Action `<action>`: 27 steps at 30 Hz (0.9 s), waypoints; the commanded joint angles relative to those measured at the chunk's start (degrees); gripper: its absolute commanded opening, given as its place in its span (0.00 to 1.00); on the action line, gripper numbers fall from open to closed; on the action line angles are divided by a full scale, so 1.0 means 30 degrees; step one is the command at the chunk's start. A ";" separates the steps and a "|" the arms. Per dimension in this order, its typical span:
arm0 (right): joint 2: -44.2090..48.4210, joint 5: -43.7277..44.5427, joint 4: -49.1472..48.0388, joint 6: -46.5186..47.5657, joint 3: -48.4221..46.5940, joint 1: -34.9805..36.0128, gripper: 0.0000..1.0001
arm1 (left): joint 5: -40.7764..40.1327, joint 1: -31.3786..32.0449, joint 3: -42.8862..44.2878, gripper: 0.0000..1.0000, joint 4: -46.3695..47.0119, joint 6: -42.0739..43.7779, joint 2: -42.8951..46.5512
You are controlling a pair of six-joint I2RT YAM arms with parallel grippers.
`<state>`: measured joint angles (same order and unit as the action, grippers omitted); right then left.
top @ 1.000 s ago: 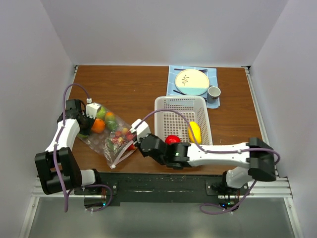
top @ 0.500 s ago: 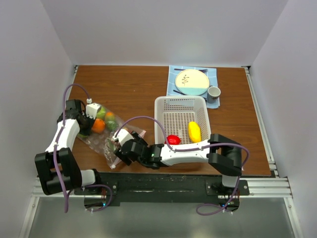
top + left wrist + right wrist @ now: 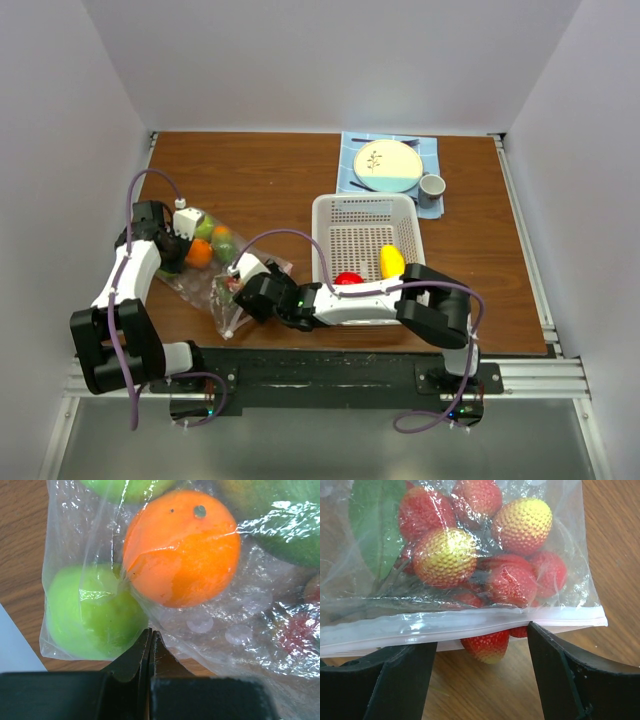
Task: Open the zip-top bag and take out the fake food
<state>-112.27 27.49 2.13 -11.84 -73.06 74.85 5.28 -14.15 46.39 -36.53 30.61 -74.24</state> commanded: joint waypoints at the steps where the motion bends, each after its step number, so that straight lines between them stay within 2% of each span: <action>1: 0.0098 0.0329 -0.0041 -0.0331 -0.0754 -0.0077 0.74 | 0.0292 -0.0146 0.0269 0.00 0.0108 -0.0038 0.0370; 4: 0.0770 0.1350 0.0402 -0.1180 -0.0377 -0.0047 0.72 | 0.0175 -0.0175 0.0182 0.00 0.0137 0.0050 0.0488; 7: 0.2467 0.2027 0.0375 -0.2205 0.1028 0.0128 0.77 | 0.0087 -0.0175 0.0006 0.00 0.0254 0.0138 0.0605; 12: 0.4023 0.1415 0.0051 -0.3290 0.2789 0.0246 0.78 | 0.0378 -0.0146 -0.0025 0.00 0.0342 -0.0037 0.0459; 21: 0.2561 0.0011 -0.0066 -0.3378 0.1882 0.0246 0.75 | 0.0145 -0.0146 0.0035 0.00 0.0079 0.0021 0.0898; 27: 0.1711 0.0154 -0.0651 -0.3350 0.1530 0.0217 0.74 | 0.0116 -0.0146 -0.0024 0.00 -0.0009 0.0168 0.1103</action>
<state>-106.85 28.03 2.55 -20.88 -65.89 75.35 5.52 -14.20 46.37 -36.56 30.65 -72.49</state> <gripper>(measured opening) 0.741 0.013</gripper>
